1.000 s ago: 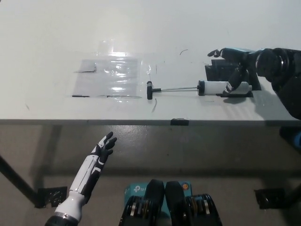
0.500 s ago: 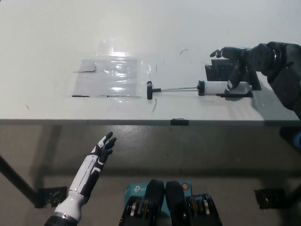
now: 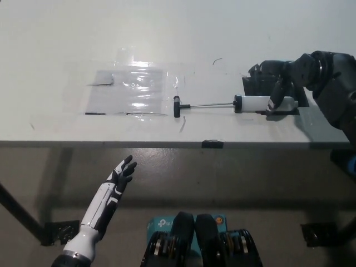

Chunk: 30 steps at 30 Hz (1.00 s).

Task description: The robot uses right hand to pick up a small white air pumper and uses its left hand to compress it, and then puts it on the desk

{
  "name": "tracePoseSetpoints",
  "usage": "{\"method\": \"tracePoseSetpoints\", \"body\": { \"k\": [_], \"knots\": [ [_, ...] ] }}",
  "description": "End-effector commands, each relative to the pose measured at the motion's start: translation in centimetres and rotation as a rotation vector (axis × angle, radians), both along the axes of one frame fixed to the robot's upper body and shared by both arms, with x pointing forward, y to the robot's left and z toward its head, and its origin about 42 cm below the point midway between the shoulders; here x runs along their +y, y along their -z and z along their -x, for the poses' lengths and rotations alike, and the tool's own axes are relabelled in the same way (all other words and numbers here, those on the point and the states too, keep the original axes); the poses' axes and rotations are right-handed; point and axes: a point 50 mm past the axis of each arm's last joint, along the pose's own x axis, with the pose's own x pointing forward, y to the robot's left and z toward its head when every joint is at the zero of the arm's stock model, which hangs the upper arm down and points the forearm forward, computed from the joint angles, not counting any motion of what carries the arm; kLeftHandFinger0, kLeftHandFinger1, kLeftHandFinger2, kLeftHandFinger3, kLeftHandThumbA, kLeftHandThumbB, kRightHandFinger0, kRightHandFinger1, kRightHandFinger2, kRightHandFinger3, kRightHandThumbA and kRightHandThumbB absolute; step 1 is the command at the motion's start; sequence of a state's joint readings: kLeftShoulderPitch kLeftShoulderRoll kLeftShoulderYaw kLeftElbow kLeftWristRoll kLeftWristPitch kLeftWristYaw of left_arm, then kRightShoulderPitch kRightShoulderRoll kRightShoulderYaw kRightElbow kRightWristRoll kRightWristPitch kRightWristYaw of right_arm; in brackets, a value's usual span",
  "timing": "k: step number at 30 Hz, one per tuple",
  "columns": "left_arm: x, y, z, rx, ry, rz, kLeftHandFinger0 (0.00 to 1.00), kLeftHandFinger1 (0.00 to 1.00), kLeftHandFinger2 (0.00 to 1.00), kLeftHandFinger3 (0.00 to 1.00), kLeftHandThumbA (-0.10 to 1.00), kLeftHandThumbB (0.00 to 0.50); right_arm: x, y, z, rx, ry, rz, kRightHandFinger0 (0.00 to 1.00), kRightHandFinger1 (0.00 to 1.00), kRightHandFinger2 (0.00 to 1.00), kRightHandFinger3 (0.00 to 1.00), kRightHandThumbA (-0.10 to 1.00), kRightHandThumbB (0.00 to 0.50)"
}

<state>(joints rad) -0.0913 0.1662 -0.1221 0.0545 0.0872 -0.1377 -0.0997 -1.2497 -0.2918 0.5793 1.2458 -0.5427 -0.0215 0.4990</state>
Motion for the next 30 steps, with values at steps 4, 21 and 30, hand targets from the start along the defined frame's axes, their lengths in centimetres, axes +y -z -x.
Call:
{"method": "tracePoseSetpoints", "body": {
  "k": [4,21,30],
  "knots": [
    [0.4,-1.3,-0.1,-0.065,0.03,-0.009,1.0,1.0,1.0,1.0,1.0,0.175,1.8,-4.8,-1.0,-0.099,-0.047,-0.016,1.0,1.0,1.0,1.0,1.0,0.383],
    [0.5,-1.8,-0.3,-0.069,0.029,-0.015,1.0,1.0,1.0,1.0,1.0,0.191,2.1,-4.9,-1.1,-0.056,-0.023,-0.041,1.0,1.0,1.0,1.0,1.0,0.363],
    [0.5,-1.8,-0.3,-0.071,0.028,-0.013,1.0,1.0,1.0,1.0,1.0,0.198,1.8,-4.1,-1.0,-0.018,-0.019,-0.044,1.0,1.0,1.0,1.0,1.0,0.327]
  ]
}}
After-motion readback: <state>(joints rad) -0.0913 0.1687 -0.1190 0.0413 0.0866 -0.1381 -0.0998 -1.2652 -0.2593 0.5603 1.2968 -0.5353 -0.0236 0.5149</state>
